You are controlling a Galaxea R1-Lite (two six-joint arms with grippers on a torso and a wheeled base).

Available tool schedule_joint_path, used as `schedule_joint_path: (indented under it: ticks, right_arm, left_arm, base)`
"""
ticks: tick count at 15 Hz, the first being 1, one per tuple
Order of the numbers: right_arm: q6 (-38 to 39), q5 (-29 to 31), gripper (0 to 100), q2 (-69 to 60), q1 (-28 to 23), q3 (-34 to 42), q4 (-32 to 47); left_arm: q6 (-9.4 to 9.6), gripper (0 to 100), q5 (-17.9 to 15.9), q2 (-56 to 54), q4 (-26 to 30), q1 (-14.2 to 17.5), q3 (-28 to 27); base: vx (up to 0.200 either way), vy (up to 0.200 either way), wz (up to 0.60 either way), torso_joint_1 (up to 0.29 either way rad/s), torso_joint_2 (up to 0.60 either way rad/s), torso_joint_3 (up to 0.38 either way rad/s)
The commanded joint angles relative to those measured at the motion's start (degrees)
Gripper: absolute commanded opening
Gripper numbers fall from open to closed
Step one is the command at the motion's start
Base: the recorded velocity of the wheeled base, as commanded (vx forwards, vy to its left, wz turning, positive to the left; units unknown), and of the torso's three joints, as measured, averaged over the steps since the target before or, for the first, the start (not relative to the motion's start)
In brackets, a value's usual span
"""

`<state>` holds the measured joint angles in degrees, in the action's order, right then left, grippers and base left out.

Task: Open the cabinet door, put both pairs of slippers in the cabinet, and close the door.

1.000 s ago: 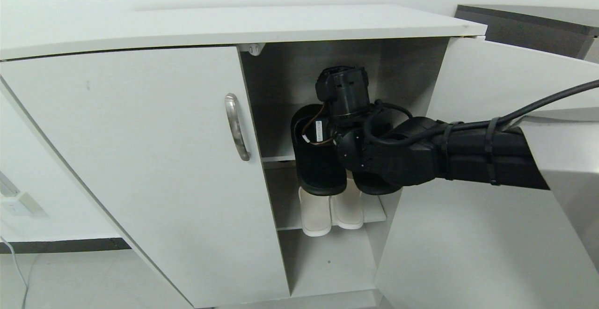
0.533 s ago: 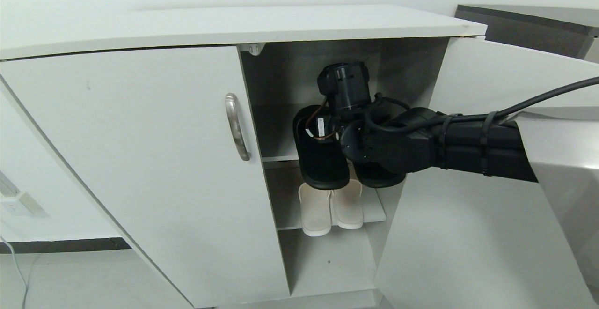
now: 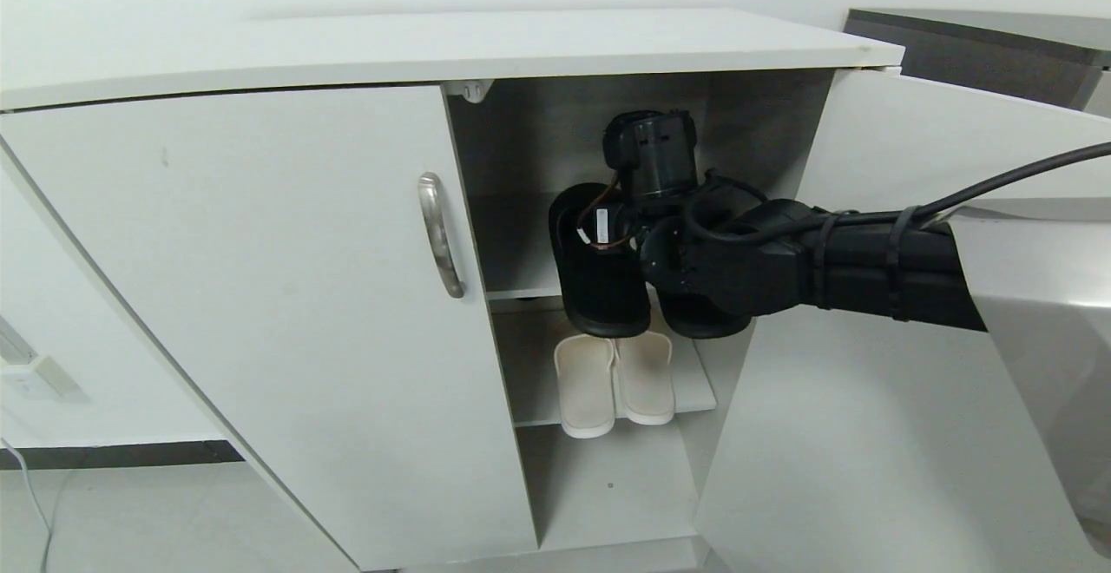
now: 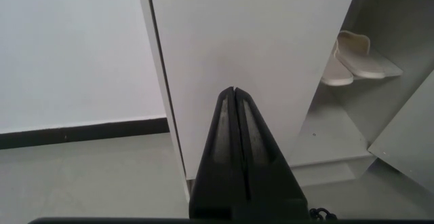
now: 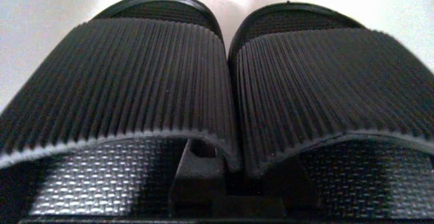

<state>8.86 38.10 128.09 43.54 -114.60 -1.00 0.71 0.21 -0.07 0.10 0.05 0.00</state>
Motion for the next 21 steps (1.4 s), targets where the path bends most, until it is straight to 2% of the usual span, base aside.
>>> schedule_joint_path:
  ticks: [1,14,15,21]
  right_arm:
    - [0.0,0.0,0,0.2,0.0,0.0,-0.2]
    - [-0.2,0.0,0,1.3,-0.2,0.0,-0.7]
    - [-0.2,-0.1,100,1.3,-0.2,0.0,-0.7]
    - [-0.3,0.0,100,1.3,0.0,0.0,-0.1]
  left_arm:
    - [0.00,0,0.1,0.1,0.0,0.0,0.0]
    - [0.00,0,0.1,0.1,0.0,0.0,0.0]
    - [0.00,0,0.1,0.1,0.0,0.0,0.0]
    - [0.00,0,0.1,0.1,0.0,0.0,0.0]
  base:
    - [0.000,0.000,0.00,0.000,0.00,0.000]
    - [0.000,0.000,0.00,0.000,0.00,0.000]
    - [0.000,0.000,0.00,0.000,0.00,0.000]
    - [0.000,0.000,0.00,0.000,0.00,0.000]
